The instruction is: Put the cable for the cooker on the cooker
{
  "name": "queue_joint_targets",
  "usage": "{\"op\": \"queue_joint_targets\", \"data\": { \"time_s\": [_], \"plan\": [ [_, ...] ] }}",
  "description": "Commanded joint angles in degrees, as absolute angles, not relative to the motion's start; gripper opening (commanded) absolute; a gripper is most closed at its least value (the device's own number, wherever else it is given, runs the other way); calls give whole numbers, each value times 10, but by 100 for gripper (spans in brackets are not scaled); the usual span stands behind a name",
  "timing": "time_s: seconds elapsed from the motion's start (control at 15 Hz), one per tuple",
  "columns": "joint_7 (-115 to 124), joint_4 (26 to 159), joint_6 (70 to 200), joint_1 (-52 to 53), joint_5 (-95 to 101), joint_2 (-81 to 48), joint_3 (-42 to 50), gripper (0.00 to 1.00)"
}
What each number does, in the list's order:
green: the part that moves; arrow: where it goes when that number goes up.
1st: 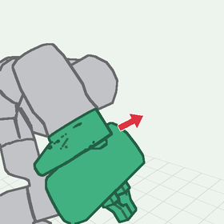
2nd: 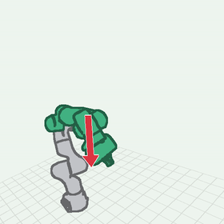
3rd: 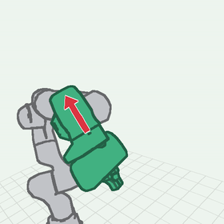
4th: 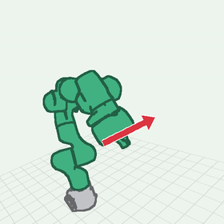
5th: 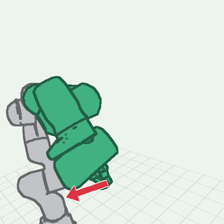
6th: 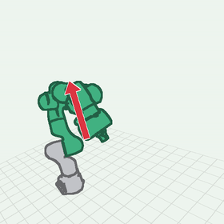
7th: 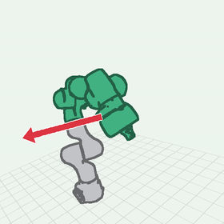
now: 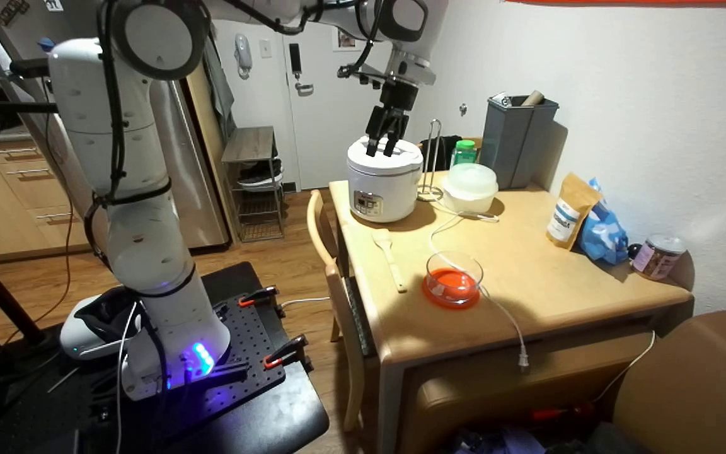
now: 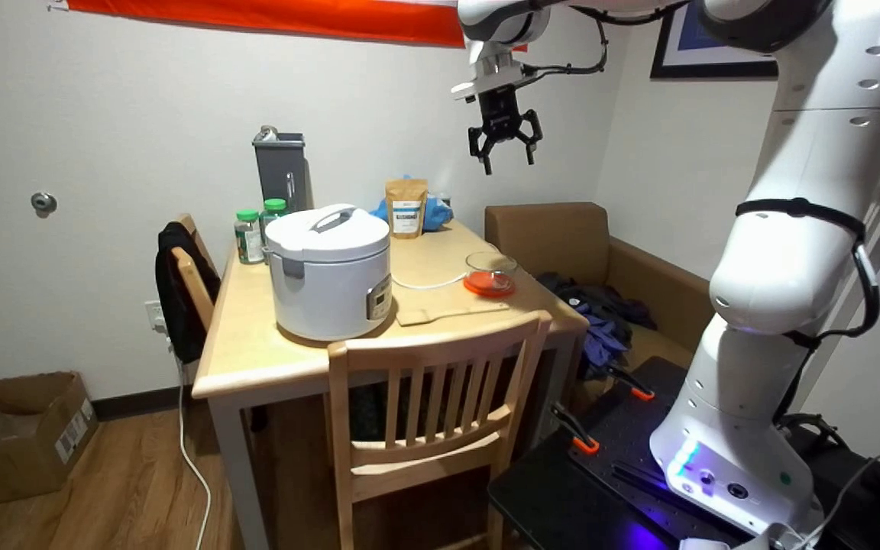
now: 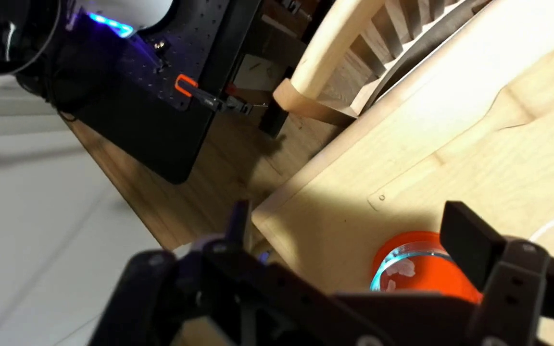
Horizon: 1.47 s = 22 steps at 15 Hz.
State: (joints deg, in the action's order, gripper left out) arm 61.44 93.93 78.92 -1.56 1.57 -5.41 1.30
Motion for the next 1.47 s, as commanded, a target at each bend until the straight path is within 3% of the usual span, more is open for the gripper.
{"op": "queue_joint_targets", "data": {
  "time_s": [0.0,0.4,1.4],
  "plan": [
    [628,936,813,-14,-31,-46,20,100],
    [623,934,805,-11,-20,-54,21,100],
    [883,798,795,-43,-73,-210,79,100]
  ]
}}
